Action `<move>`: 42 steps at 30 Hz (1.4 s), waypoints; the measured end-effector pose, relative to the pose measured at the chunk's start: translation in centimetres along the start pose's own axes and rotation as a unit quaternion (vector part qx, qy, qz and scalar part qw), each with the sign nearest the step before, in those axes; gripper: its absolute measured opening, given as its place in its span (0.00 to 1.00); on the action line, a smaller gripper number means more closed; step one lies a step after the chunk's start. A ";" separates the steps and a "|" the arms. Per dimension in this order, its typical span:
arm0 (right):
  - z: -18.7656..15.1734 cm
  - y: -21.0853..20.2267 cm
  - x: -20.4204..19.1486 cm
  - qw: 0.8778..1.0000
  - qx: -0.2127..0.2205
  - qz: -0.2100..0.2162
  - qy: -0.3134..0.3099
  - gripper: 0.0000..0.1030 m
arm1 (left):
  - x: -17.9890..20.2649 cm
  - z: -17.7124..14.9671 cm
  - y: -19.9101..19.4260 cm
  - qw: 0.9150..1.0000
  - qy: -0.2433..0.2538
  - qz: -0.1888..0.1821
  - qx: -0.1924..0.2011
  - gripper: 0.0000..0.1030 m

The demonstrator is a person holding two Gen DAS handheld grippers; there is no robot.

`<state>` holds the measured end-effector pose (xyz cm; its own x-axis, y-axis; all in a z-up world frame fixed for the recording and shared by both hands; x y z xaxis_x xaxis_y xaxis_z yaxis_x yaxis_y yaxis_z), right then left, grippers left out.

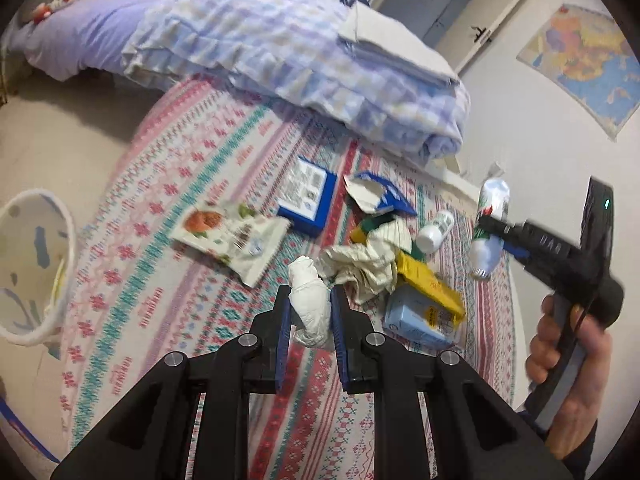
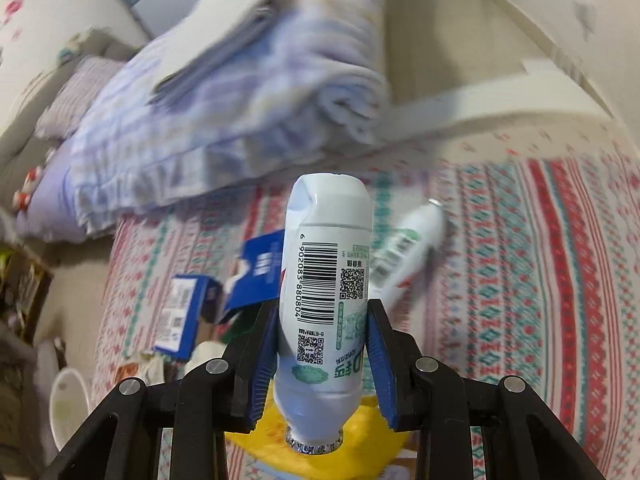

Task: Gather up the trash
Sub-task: 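Carry tissue and bottle to the wastebasket and open both tools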

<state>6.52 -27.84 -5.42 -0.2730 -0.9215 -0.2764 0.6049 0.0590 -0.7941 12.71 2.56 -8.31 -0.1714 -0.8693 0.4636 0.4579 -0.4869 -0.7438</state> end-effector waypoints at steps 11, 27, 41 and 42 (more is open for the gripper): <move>-2.0 -0.4 -5.2 0.996 0.023 0.011 -0.089 0.38 | -5.4 3.1 -5.5 0.998 -0.024 0.051 0.037 0.20; -7.7 -0.3 -18.4 0.971 0.024 0.089 -0.220 0.38 | -22.7 3.5 -9.8 0.982 -0.173 0.067 0.036 0.20; -15.6 5.0 -34.3 0.942 -0.054 0.190 -0.270 0.38 | -29.4 2.8 -8.3 0.965 -0.249 0.085 0.005 0.29; -15.9 5.3 -34.9 0.941 -0.057 0.191 -0.274 0.38 | -29.7 2.8 -8.1 0.963 -0.254 0.094 -0.002 0.33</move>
Point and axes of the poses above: each gripper's, at about its wrist camera, not at the fingertips, and y roughly the way its jaws point, x to its right, z to its top, the point moved 2 cm from there along y, roughly the way its jaws point, and after that the axes turned 5 degrees about -z, right-handed, at the moved point
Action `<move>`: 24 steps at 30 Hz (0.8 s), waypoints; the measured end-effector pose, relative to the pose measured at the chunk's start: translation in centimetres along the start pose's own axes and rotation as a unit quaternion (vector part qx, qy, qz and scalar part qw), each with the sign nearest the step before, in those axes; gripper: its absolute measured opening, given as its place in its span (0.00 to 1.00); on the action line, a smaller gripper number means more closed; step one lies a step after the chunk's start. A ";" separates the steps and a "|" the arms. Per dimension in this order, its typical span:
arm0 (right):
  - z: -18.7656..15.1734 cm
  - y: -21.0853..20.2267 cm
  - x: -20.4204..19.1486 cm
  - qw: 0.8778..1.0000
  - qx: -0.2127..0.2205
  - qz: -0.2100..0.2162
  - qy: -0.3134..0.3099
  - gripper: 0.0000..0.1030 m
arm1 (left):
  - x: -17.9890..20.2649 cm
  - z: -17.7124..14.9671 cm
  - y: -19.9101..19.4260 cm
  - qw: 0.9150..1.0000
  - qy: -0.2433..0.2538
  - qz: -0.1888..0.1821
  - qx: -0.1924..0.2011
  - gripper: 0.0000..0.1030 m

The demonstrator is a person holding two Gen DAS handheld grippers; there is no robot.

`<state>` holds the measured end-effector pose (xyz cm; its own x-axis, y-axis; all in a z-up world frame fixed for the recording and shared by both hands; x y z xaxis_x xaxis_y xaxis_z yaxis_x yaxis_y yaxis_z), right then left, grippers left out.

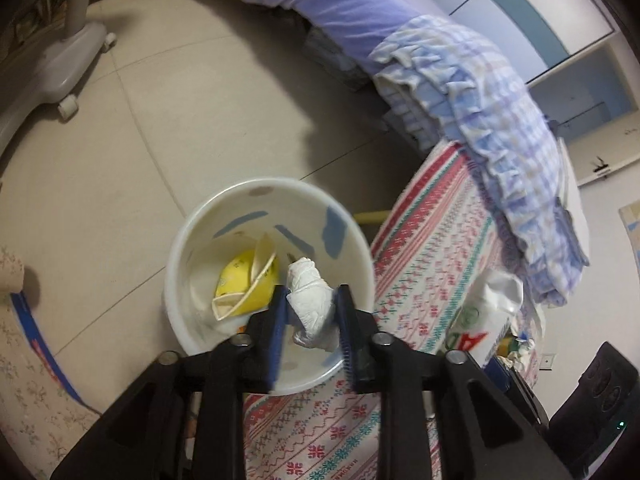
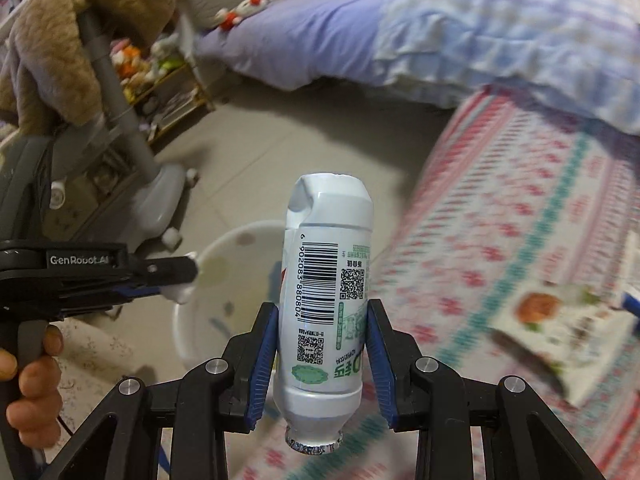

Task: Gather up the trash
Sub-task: 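Carry tissue and bottle to the wastebasket and open both tools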

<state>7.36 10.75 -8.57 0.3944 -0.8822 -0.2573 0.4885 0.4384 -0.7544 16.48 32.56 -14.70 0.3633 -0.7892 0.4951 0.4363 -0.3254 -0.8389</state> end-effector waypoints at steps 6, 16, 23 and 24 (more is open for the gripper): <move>1.0 3.4 -2.2 1.000 -0.020 0.020 0.002 0.38 | -1.3 0.4 -1.1 1.000 -0.021 0.004 0.018 0.46; 1.2 7.5 -3.2 0.998 -0.054 0.034 0.013 0.38 | -2.9 -0.2 -3.6 0.996 -0.081 -0.020 0.045 0.47; 1.7 10.3 -4.8 0.995 -0.073 0.059 0.027 0.47 | -3.4 -0.5 -4.5 0.994 -0.090 -0.015 0.063 0.47; 1.8 10.4 -4.9 0.995 -0.074 0.062 0.030 0.49 | -3.4 -0.5 -4.5 0.994 -0.089 -0.014 0.064 0.47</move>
Point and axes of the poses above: each gripper's, at about its wrist camera, not at the fingertips, and y roughly the way its jaws point, x to its right, z to its top, the point moved 2 cm from there along y, roughly the way its jaws point, and after that the axes turned 5 degrees about -z, right-handed, at the moved point
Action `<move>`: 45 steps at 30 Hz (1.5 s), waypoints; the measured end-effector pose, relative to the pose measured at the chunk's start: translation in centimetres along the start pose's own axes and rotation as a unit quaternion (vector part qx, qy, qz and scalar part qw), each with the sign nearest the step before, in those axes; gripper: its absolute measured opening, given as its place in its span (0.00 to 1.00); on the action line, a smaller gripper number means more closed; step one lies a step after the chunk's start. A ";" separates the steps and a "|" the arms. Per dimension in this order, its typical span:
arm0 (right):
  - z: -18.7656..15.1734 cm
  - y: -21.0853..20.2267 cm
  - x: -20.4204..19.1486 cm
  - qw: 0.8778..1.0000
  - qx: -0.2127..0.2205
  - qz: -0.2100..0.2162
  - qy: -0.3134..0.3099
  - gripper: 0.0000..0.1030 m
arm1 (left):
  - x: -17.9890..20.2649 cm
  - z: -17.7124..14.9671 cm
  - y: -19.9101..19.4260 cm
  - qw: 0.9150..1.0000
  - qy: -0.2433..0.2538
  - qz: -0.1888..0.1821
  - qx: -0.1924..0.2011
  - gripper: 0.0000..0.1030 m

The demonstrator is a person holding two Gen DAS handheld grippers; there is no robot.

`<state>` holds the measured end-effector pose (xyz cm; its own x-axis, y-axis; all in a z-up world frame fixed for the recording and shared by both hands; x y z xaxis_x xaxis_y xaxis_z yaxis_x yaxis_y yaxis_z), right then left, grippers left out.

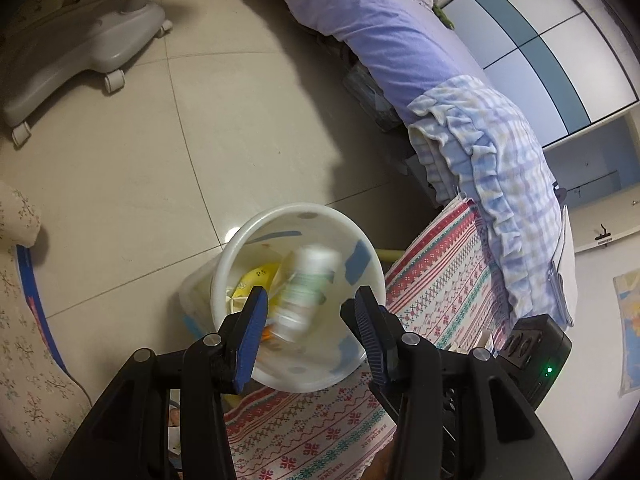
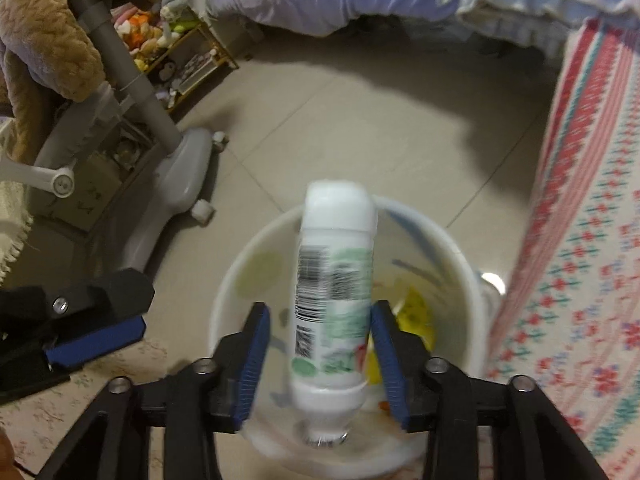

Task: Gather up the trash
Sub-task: 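Carry tissue and bottle to the wastebasket and open both tools, then grasp the snack wrapper with the left tool while the right tool grasps crumpled tissue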

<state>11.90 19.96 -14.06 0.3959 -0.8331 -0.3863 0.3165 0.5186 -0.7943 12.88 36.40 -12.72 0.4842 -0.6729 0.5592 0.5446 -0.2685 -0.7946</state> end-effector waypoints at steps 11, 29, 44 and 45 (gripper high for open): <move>-1.6 -4.3 2.7 1.000 0.009 -0.009 0.002 0.49 | 3.2 -2.0 0.8 0.999 0.052 -0.008 -0.011 0.47; -5.3 -17.2 13.1 0.996 0.043 -0.062 0.050 0.49 | 15.2 -12.2 4.0 0.977 0.191 -0.042 -0.085 0.47; -6.3 -29.8 28.4 0.972 0.104 -0.154 0.143 0.55 | 22.1 -18.4 11.4 0.956 0.257 -0.027 -0.137 0.61; -6.4 -30.0 29.3 0.970 0.106 -0.156 0.152 0.56 | 22.1 -18.4 12.1 0.958 0.247 -0.029 -0.141 0.61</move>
Point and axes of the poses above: each gripper's, at about its wrist camera, not at the fingertips, and y roughly the way its jaws point, x to its right, z to its top, the point moved 2 cm from there along y, roughly the way its jaws point, and after that the axes turned 5 degrees about -z, right-handed, at the moved point
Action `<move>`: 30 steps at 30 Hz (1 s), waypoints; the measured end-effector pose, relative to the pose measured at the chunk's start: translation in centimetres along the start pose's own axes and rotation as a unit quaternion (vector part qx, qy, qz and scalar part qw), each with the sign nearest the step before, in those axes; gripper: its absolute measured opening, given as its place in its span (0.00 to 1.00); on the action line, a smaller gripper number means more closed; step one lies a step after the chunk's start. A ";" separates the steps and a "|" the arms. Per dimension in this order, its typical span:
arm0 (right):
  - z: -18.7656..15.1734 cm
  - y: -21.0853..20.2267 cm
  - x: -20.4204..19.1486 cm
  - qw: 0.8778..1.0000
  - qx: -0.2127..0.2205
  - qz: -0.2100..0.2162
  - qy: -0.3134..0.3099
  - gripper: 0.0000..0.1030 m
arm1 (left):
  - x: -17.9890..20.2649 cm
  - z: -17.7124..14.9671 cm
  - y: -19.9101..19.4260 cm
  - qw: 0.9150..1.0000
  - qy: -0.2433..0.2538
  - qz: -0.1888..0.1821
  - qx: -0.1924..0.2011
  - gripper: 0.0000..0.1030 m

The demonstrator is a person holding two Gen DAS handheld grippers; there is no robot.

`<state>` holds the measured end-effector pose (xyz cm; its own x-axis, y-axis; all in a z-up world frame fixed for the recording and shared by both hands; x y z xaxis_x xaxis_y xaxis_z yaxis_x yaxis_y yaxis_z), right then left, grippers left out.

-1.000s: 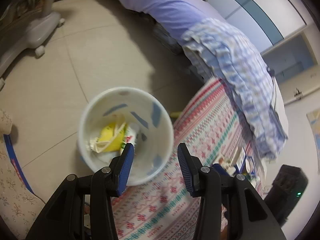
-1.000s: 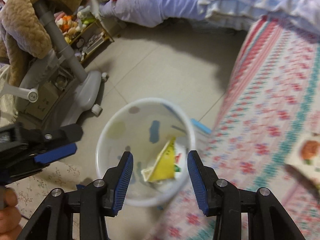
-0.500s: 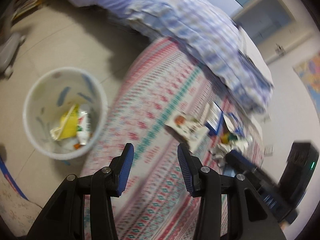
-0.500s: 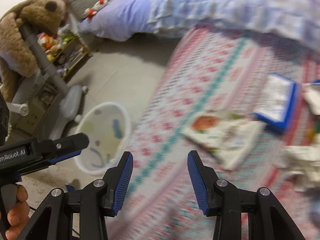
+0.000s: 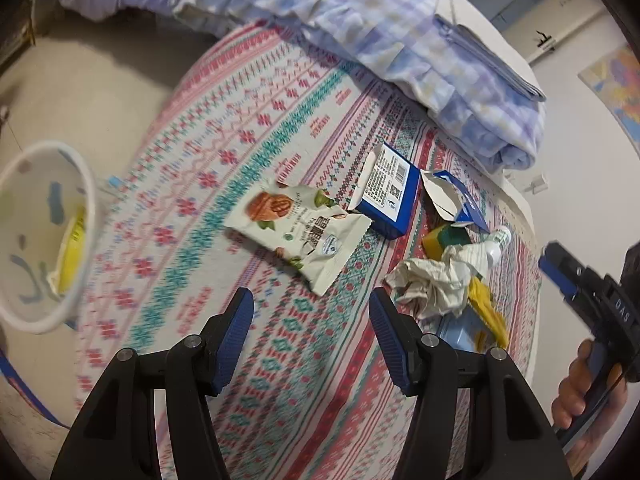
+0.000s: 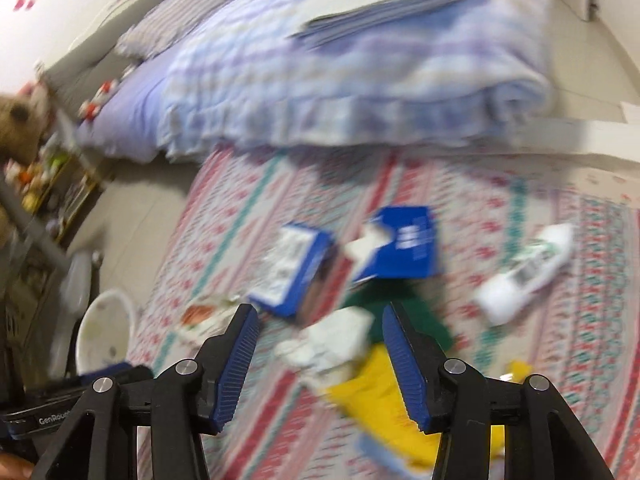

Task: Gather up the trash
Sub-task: 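Grasp the snack wrapper with the left tool while the right tool grasps crumpled tissue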

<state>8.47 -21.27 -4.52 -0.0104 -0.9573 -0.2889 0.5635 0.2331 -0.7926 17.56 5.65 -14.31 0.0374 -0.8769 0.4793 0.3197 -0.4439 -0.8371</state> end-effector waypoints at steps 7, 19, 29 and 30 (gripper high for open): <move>0.8 0.9 4.4 0.998 -0.023 -0.005 0.058 0.56 | -0.3 0.9 3.5 0.999 -0.038 0.008 -0.001 0.61; 1.0 2.5 7.7 0.993 -0.048 -0.037 0.105 0.56 | 0.6 1.5 6.3 0.999 -0.034 0.026 0.022 0.14; 0.1 3.1 4.3 0.998 -0.050 -0.043 0.017 0.56 | 2.4 1.3 2.9 0.998 -0.001 0.006 0.059 0.04; 0.0 3.3 3.7 0.998 -0.051 -0.040 0.006 0.56 | 2.5 1.3 2.6 0.998 0.001 0.004 0.059 0.04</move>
<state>10.27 -24.08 -8.22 -0.0613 -0.9716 -0.2286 0.4730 0.1734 -0.8638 19.68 2.54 -14.93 0.0393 -0.8805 0.4723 0.4294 -0.4119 -0.8037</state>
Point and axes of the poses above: each gripper's, at about its wrist camera, not at the fingertips, and y roughly the way its jaws point, x to its right, z to its top, the point moved 2 cm from there along y, roughly the way its jaws point, and after that the axes turned 5 degrees about -z, right-handed, at the moved point
